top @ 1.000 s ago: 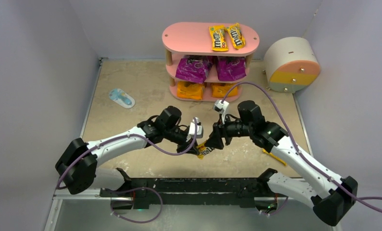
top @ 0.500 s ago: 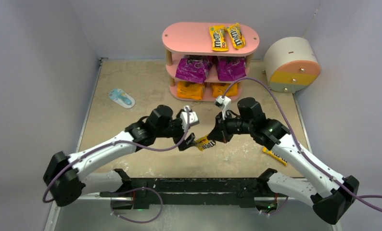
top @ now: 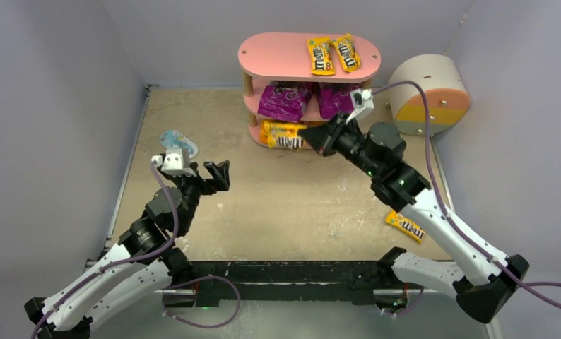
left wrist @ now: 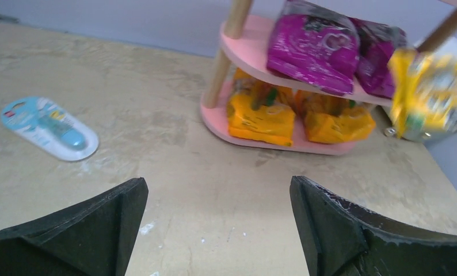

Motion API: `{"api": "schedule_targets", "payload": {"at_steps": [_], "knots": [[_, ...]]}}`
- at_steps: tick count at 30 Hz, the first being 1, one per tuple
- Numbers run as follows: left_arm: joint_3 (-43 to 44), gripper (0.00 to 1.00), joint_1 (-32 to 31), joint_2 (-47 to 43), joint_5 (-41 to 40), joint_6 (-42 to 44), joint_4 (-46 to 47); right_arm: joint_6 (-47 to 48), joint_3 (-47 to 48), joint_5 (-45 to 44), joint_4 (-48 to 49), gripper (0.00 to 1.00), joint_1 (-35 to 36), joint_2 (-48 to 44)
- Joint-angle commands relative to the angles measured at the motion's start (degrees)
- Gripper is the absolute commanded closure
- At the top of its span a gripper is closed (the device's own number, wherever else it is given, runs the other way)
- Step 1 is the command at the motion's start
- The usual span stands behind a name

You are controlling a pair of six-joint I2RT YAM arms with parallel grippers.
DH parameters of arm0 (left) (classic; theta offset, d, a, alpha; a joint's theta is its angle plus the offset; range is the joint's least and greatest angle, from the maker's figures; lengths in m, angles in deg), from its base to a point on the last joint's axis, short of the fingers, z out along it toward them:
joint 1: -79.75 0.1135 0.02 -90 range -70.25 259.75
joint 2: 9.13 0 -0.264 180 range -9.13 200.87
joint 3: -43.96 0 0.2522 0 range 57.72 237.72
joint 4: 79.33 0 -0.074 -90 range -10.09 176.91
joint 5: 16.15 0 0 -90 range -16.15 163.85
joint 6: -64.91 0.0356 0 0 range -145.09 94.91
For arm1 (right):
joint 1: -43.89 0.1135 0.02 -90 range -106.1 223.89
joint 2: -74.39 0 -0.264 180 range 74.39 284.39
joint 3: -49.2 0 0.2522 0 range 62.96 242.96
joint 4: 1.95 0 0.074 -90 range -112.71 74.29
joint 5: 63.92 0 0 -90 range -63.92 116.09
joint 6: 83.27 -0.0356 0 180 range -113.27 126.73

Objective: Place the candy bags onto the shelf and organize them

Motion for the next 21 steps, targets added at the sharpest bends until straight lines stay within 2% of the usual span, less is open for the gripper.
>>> {"api": "schedule_targets", "payload": {"at_steps": [1, 3, 8, 10, 16, 21], "knots": [[-1.18, 0.0, 0.09, -0.75, -10.98, -6.87, -1.92, -5.03, 11.45, -15.45, 18.42, 1.0, 0.28, 7.78], [-0.84, 0.0, 0.07, -0.08, -11.39, -7.34, -3.27, -4.86, 15.17, -21.3, 22.27, 1.0, 0.28, 11.75], [-0.03, 0.0, -0.01, 2.21, -12.02, -7.5, -4.57, -3.28, 22.51, -44.41, 31.18, 1.0, 0.28, 20.93], [0.15, 0.0, 0.0, 2.71, -11.96, -7.47, -4.78, -1.49, 25.98, -50.96, 33.34, 1.0, 0.28, 24.88], [0.12, 0.0, -0.01, 2.88, -12.37, -7.55, -5.02, -0.94, 34.53, -54.26, 31.06, 1.0, 0.28, 34.15], [-0.25, 0.0, 0.0, 2.05, -12.22, -7.72, -4.99, -1.7, 38.06, -55.25, 28.62, 1.0, 0.28, 37.86]]}}
